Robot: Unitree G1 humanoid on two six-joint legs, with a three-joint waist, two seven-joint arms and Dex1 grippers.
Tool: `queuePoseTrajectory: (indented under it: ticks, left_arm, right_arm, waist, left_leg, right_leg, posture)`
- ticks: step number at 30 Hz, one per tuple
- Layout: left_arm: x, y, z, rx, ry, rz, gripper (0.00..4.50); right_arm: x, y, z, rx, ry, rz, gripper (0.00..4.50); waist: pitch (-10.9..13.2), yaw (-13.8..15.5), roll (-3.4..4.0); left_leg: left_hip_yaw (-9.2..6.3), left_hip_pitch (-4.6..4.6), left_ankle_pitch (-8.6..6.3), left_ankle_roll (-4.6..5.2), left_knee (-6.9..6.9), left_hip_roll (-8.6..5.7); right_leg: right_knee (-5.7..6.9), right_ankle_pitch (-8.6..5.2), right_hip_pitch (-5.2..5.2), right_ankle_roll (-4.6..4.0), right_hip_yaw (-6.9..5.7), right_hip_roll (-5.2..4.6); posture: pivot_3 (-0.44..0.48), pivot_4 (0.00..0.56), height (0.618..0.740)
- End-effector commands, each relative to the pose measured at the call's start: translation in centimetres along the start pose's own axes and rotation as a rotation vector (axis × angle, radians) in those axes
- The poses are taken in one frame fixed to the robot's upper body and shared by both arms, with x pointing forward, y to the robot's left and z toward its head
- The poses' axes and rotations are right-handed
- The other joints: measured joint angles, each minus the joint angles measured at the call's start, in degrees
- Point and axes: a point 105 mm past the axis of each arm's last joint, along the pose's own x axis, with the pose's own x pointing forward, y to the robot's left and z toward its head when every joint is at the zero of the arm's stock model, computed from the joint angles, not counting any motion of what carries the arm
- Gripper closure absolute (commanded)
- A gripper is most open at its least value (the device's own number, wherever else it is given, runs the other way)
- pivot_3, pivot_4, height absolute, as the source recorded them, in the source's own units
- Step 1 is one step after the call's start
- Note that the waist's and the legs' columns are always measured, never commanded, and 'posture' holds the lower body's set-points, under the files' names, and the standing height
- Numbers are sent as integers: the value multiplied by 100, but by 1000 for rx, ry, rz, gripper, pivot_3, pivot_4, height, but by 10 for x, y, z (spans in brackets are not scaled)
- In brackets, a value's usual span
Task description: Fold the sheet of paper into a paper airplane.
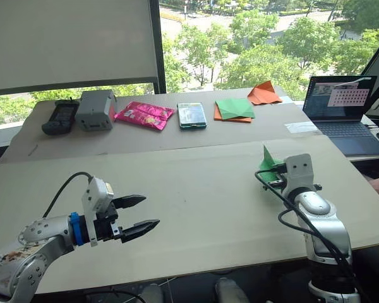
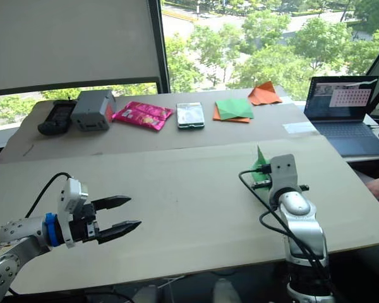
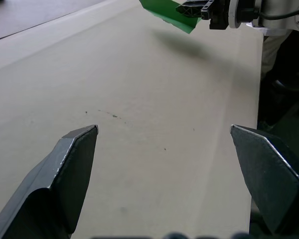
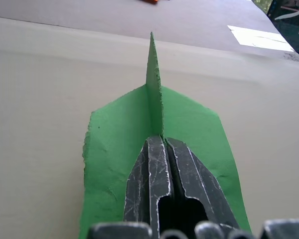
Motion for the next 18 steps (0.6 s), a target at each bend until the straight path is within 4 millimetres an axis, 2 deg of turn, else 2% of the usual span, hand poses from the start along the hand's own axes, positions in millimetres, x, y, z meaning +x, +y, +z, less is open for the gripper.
queuePoseTrajectory:
  ticks: [1,5,8,11,13,16,18]
  left_arm:
    - [4,0,8,49,-17,-24,0]
    - [5,4,5,51,-13,-24,0]
    - [6,4,4,53,-10,-27,0]
    - [6,4,4,55,-9,-30,0]
    - [6,2,4,51,-9,-34,0]
    - [2,3,5,48,-7,-26,0]
    - [-3,8,7,47,-11,1,0]
  right_arm:
    - [-1,-2,2,20,1,-9,4479]
    - [0,1,-6,22,20,22,4479]
    - [0,1,-13,22,34,39,3553]
    - [-2,0,-6,23,-8,58,2597]
    - [-6,-1,9,23,-77,94,1782]
    - [-19,1,37,-11,-184,195,792]
    - [-33,10,59,-48,-265,306,72]
  waist:
    - [1,0,1]
    - [3,-4,1]
    - [3,-1,0]
    - [4,7,0]
    - [6,1,0]
    - [11,0,7]
    - [15,1,7]
  left_leg:
    - [0,-2,0,0,0,0]
    - [0,-1,0,-1,1,0]
    - [0,-1,-1,-2,1,0]
    - [0,-3,-1,-2,2,-1]
    - [0,-3,-3,-5,2,-1]
    - [0,-7,-3,-4,1,-1]
    - [0,-6,-3,-4,1,-1]
  right_leg:
    - [-1,0,2,0,0,-1]
    - [-2,0,2,0,1,-1]
    - [-4,0,0,0,0,-1]
    - [-5,0,0,0,1,-2]
    - [-5,-1,0,1,1,-2]
    - [-5,-1,4,1,1,-2]
    - [-4,-1,3,1,1,-2]
  posture:
    - [0,150,732]
    - [0,150,732]
    - [0,150,732]
    - [0,150,732]
    - [0,150,732]
    - [0,150,732]
    - [0,150,732]
